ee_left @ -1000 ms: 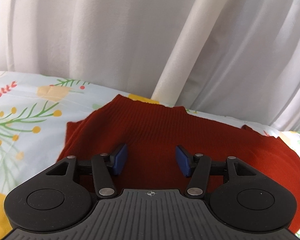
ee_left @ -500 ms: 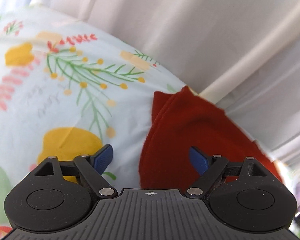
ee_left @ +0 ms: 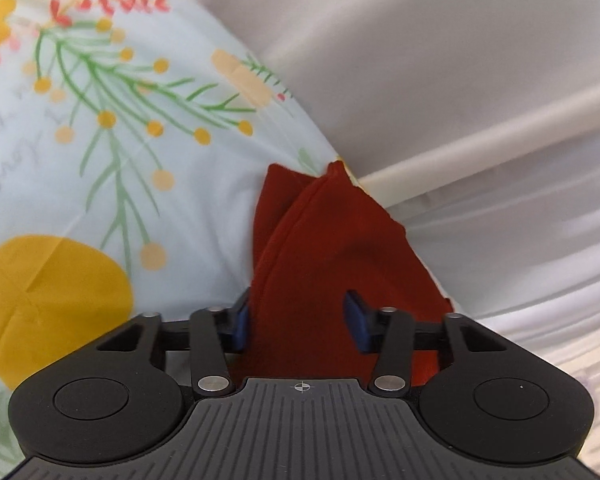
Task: Fold small clothes
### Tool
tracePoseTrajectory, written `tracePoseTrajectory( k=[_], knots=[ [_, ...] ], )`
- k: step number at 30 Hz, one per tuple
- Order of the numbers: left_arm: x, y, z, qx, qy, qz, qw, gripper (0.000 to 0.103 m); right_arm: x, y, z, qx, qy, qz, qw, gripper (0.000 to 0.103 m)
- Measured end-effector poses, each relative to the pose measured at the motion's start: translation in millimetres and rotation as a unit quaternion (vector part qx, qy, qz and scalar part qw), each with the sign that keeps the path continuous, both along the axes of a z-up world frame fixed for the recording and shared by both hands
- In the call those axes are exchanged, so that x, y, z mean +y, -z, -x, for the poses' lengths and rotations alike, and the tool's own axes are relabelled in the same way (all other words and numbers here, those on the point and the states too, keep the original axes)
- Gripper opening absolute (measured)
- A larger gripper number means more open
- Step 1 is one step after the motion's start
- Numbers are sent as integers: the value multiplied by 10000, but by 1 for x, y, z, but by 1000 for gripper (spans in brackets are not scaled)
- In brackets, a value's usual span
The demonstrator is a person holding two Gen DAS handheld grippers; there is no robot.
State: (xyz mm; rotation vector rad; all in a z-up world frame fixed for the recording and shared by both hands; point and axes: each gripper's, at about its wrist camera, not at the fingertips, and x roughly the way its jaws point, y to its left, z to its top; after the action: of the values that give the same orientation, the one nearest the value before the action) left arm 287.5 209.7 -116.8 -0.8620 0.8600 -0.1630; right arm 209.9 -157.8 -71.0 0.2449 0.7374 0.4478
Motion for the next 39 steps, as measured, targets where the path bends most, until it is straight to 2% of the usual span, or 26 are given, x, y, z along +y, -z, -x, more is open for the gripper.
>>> tracePoseTrajectory(
  k=[1,2,5,7,13,17,20,22,25,27,33,39],
  knots=[
    [3,4,-1,66,-26,147,9999,35,4,1,-4,19,20,31,10000,35],
    [5,8,-3,138,-39,278,9995,23,8,1,-6,30,67,74,9999,30],
    [5,13,-3,55,24,592,9982,17,19,3,-13,51,218,216,9995,19],
    [2,11,-1,-65,118,616,9980,17,25,3,-12,75,311,315,9990,15],
    [3,5,2,-170,161,780,9967,16,46,15,-19,-56,181,620,9979,14],
    [5,9,2,-72,0,690,9976,16,50,15,-23,-143,83,740,9971,14],
    [5,14,1,-23,-102,725,9973,24,52,14,-25,-186,25,817,9965,15],
    [3,14,0,20,-104,584,9982,26,52,15,-24,-231,10,826,9963,15],
    [1,12,-2,52,-81,483,9988,26,55,15,-25,-312,-44,908,9954,15],
    [2,9,-1,21,-27,512,9987,17,53,14,-22,-326,-36,913,9953,15],
    [-7,-13,0,80,1,297,9995,15,11,0,-13,-222,553,444,9972,12],
    [-53,-60,-1,-297,416,82,9987,14,-53,-13,6,-397,1109,29,9930,12]
  ],
)
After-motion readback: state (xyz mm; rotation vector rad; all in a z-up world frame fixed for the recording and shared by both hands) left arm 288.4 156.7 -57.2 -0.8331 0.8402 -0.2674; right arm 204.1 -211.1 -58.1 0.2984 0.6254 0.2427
